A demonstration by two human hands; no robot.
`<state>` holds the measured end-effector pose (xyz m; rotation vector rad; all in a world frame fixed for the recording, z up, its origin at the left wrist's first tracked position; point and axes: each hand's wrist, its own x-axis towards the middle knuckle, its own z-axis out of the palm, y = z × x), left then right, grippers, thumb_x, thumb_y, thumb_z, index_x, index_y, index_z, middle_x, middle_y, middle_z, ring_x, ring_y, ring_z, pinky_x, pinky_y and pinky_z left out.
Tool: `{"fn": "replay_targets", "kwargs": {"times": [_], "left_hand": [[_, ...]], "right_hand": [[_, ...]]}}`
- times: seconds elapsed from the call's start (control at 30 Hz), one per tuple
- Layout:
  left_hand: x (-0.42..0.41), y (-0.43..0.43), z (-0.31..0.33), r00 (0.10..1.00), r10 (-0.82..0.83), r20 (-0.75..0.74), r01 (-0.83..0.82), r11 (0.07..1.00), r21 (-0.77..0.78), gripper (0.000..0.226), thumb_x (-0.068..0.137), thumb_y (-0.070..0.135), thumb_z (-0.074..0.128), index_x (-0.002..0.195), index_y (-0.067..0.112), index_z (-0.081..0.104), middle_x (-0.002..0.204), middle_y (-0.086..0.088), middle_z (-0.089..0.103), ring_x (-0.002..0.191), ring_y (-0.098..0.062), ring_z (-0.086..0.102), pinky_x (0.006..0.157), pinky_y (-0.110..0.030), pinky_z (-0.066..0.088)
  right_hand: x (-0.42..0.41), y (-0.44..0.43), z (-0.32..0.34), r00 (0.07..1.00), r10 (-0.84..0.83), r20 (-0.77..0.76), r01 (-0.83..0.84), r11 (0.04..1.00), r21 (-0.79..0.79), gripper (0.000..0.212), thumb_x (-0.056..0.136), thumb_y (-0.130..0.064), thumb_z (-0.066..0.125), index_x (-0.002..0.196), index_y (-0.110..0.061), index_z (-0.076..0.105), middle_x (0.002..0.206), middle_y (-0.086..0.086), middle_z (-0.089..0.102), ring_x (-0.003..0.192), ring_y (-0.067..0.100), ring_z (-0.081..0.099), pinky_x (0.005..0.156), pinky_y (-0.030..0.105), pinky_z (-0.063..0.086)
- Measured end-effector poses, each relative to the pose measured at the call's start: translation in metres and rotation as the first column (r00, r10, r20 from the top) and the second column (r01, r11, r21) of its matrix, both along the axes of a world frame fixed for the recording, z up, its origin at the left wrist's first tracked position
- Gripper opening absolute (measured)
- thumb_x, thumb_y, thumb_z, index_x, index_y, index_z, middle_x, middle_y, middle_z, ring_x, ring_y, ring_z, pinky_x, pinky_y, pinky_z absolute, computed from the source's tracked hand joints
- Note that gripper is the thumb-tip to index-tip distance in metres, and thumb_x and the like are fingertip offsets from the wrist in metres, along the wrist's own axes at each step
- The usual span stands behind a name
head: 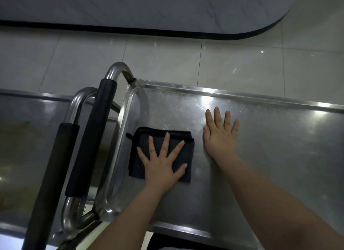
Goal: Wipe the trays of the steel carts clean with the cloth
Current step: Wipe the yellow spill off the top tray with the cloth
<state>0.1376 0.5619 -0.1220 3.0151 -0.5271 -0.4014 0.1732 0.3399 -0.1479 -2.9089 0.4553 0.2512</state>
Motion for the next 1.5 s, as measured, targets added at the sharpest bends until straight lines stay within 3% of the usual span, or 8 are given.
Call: {"fn": "replay_targets", "kwargs": {"times": [0.2, 0.5, 0.83, 1.23, 1.5], "left_hand": [[0.116, 0.019, -0.001, 0.999, 0.005, -0.033, -0.004, 1.000, 0.030, 0.070, 0.080, 0.082, 0.015, 0.138, 0.065, -0.019, 0.161, 0.012, -0.021, 0.144, -0.039, -0.024, 0.103, -0.072, -0.018], [0.186, 0.002, 0.003, 0.997, -0.055, -0.060, 0.058, 0.997, 0.051, 0.072, 0.077, 0.084, 0.010, 0.139, 0.063, -0.018, 0.160, 0.011, -0.023, 0.144, -0.038, -0.023, 0.106, -0.073, -0.010], [0.130, 0.023, -0.007, 0.998, -0.068, -0.006, 0.068, 0.996, 0.055, 0.074, 0.079, 0.086, 0.006, 0.143, 0.059, -0.018, 0.160, 0.007, -0.024, 0.144, -0.040, -0.024, 0.105, -0.072, -0.013], [0.000, 0.074, -0.003, 0.999, -0.030, 0.045, 0.026, 0.997, 0.079, 0.072, 0.084, 0.083, 0.014, 0.149, 0.055, 0.000, 0.164, 0.005, -0.012, 0.146, -0.040, -0.018, 0.106, -0.069, -0.013], [-0.007, 0.074, 0.002, 0.999, 0.012, 0.032, -0.015, 0.995, 0.096, 0.072, 0.081, 0.085, 0.009, 0.147, 0.059, -0.003, 0.164, 0.007, -0.009, 0.146, -0.041, -0.013, 0.105, -0.068, -0.013]], "right_hand": [[0.002, 0.003, 0.001, 1.000, -0.010, -0.018, 0.010, 1.000, -0.007, 0.055, 0.100, -0.048, 0.008, 0.152, -0.039, -0.008, 0.164, -0.007, -0.004, 0.150, 0.027, -0.011, 0.117, 0.054, -0.009], [0.006, 0.004, 0.005, 0.999, -0.020, -0.043, 0.019, 1.000, -0.008, 0.058, 0.099, -0.046, 0.007, 0.156, -0.036, 0.001, 0.164, -0.006, -0.003, 0.150, 0.027, -0.013, 0.118, 0.057, -0.005], [0.007, 0.002, 0.000, 0.998, -0.034, -0.046, 0.035, 0.999, 0.006, 0.057, 0.099, -0.047, 0.011, 0.154, -0.039, -0.002, 0.164, -0.007, -0.002, 0.150, 0.027, -0.009, 0.117, 0.056, -0.009], [0.006, 0.002, 0.003, 1.000, 0.006, -0.006, -0.006, 1.000, 0.026, 0.056, 0.101, -0.044, 0.018, 0.155, -0.034, 0.008, 0.165, -0.003, 0.005, 0.150, 0.032, -0.003, 0.116, 0.063, -0.003], [-0.032, 0.027, 0.013, 0.996, 0.055, -0.075, -0.051, 0.997, 0.051, 0.059, 0.102, -0.044, 0.017, 0.156, -0.028, 0.002, 0.165, 0.003, -0.004, 0.150, 0.034, -0.008, 0.116, 0.062, -0.006]]}}
